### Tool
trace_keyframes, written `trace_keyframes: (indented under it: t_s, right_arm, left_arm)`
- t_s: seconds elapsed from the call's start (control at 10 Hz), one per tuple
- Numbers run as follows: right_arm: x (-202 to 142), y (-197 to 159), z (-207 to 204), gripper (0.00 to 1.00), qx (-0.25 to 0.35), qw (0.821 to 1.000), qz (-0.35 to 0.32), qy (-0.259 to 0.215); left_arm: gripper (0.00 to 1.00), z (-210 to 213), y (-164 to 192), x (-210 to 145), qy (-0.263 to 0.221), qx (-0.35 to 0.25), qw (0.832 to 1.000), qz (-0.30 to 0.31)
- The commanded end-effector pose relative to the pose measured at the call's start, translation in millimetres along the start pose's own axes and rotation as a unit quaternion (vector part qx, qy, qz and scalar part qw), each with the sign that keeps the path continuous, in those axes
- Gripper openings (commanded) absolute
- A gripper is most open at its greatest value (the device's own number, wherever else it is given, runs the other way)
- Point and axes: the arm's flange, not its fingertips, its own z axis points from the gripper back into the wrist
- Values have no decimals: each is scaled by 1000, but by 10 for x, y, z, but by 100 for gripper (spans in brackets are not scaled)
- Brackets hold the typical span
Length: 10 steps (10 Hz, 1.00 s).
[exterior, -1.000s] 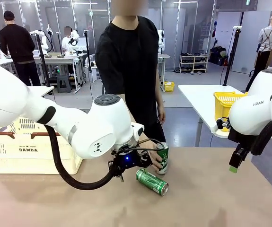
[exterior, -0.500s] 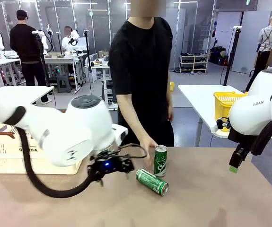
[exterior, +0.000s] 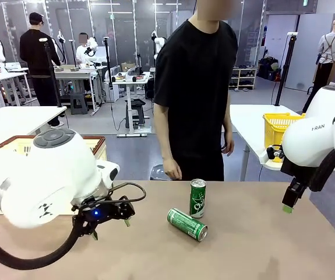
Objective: Place the drinks into the Shopping basket.
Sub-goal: Pick up one drink and place it into the Shopping basket.
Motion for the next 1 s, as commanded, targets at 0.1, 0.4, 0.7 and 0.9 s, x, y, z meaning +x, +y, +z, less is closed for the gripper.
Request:
trace_keyframes:
  t_s: [0.1,0.4,0.7,0.9]
  right_arm:
    - [-4,-1,0,81,0,1000,0,0]
    - [-4,-1,0,81,0,1000,0,0]
    - [-4,-1,0,81,0,1000,0,0]
    - [-4,-1,0,81,0,1000,0,0]
  left_arm:
    - [100,-6,43,-11,4,-13,1000,2]
    - [100,-10,-181,26,2,-8,1000,-4]
    - [100,-35,-685,19,6,-9,1000,-15]
    - [100,-73,-962,-49,22,-12,999,-26]
